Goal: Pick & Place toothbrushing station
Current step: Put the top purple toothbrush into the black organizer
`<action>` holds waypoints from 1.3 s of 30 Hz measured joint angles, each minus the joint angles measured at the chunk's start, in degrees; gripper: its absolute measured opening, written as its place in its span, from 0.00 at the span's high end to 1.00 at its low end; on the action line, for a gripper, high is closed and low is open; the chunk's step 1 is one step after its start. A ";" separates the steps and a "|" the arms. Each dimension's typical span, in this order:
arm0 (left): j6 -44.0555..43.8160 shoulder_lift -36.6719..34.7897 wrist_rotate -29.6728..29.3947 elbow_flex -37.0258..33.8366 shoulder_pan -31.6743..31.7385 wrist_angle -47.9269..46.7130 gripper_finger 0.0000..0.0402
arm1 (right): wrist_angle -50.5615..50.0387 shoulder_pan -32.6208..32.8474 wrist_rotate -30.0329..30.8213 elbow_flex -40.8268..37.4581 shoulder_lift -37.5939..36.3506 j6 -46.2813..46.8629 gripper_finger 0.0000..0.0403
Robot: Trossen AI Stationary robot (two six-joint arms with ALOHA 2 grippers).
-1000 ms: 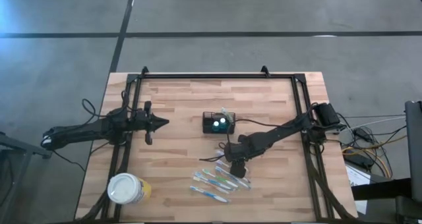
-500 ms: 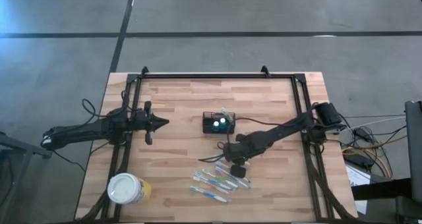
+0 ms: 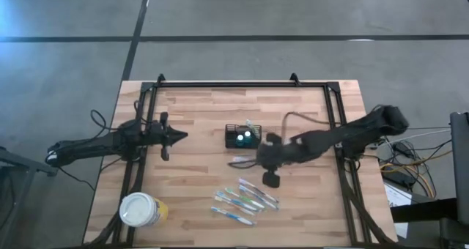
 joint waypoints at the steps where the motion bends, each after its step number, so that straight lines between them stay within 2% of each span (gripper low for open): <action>1: 0.00 0.00 0.00 0.01 0.02 0.46 0.97 | 0.50 0.01 1.72 -0.02 -1.95 -1.69 0.98; 4: -0.40 0.00 0.00 0.03 0.00 1.93 0.97 | 6.94 -0.06 4.18 -1.86 -7.93 -8.20 0.98; 9: -5.42 0.22 0.03 0.06 0.04 11.73 0.97 | 30.27 -1.55 2.76 -10.75 -14.49 -18.51 0.98; 13: -5.49 0.55 0.25 0.89 0.04 14.99 0.96 | 46.28 -3.28 -0.08 -17.81 -15.65 -22.44 0.98; 16: -5.43 2.06 -0.82 2.98 0.04 15.63 0.96 | 52.26 -4.93 -0.98 -20.36 -14.50 -23.57 0.98; 20: -4.09 6.31 -1.35 6.02 0.04 16.53 0.96 | 56.32 -6.64 -0.99 -20.63 -10.80 -24.27 0.98; 23: -2.11 10.68 -0.31 9.32 0.04 17.27 0.92 | 57.03 -7.69 -1.26 -18.48 -7.45 -25.10 0.98; 28: 0.45 19.86 4.95 15.55 0.04 17.26 0.76 | 56.87 -9.78 -5.19 -13.39 -1.47 -25.79 0.98; 33: 2.46 28.14 12.45 22.17 0.04 17.31 0.56 | 56.43 -10.91 -5.94 -8.12 2.74 -28.70 0.98; 39: 3.50 35.84 14.86 28.37 0.00 17.75 0.40 | 56.40 -11.73 -5.92 -3.48 5.25 -30.86 0.98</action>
